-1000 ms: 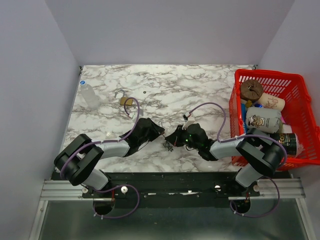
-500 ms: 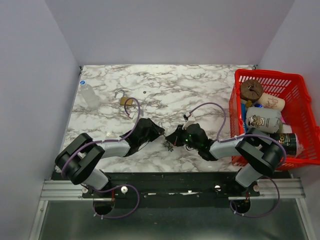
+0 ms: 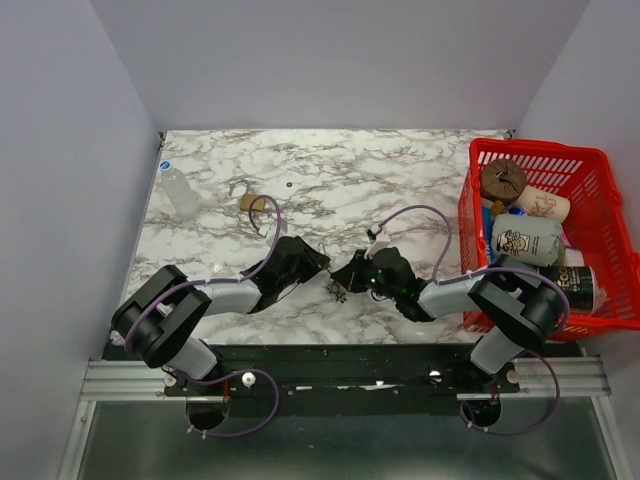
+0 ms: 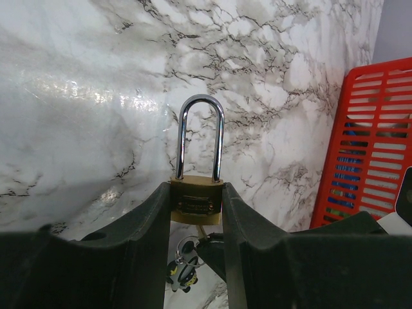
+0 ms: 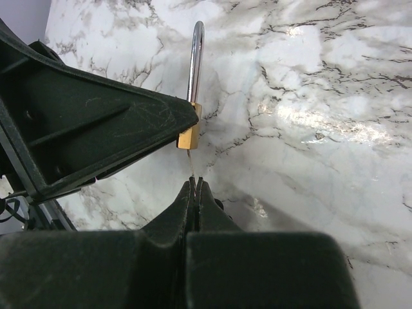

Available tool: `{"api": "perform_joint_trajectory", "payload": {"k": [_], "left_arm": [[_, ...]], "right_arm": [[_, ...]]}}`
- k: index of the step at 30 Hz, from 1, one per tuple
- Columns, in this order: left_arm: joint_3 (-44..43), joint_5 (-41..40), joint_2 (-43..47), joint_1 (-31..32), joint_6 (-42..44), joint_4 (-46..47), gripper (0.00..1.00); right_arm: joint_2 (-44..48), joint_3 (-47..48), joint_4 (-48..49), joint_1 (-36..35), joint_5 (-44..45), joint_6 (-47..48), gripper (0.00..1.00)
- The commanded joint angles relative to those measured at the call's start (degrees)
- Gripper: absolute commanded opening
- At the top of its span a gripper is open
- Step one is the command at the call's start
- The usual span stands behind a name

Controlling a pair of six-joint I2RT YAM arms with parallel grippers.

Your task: Unlock with the key

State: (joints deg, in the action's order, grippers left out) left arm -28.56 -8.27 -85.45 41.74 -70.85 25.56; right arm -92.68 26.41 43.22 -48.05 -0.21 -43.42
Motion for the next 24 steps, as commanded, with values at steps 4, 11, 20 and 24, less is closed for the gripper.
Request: {"api": "perform_joint_trajectory", "payload": {"k": [4, 11, 20, 24], "left_arm": [[0.3, 0.2, -0.3, 0.1, -0.4, 2.5, 0.0], [0.3, 0.2, -0.3, 0.1, -0.8, 2.6, 0.0], [0.6, 1.3, -1.4, 0.1, -2.1, 4.5, 0.0], [0.9, 2.1, -2.3, 0.1, -3.2, 6.1, 0.0]], "right_arm": [[-0.8, 0.8, 2.0, -0.4, 4.9, 1.9, 0.01], [-1.1, 1.2, 3.0, -0.3, 6.1, 2.1, 0.01], [-2.1, 2.2, 4.7, -0.3, 7.0, 2.3, 0.01], [-2.6, 2.3, 6.4, -0.3, 7.1, 2.8, 0.01]]}}
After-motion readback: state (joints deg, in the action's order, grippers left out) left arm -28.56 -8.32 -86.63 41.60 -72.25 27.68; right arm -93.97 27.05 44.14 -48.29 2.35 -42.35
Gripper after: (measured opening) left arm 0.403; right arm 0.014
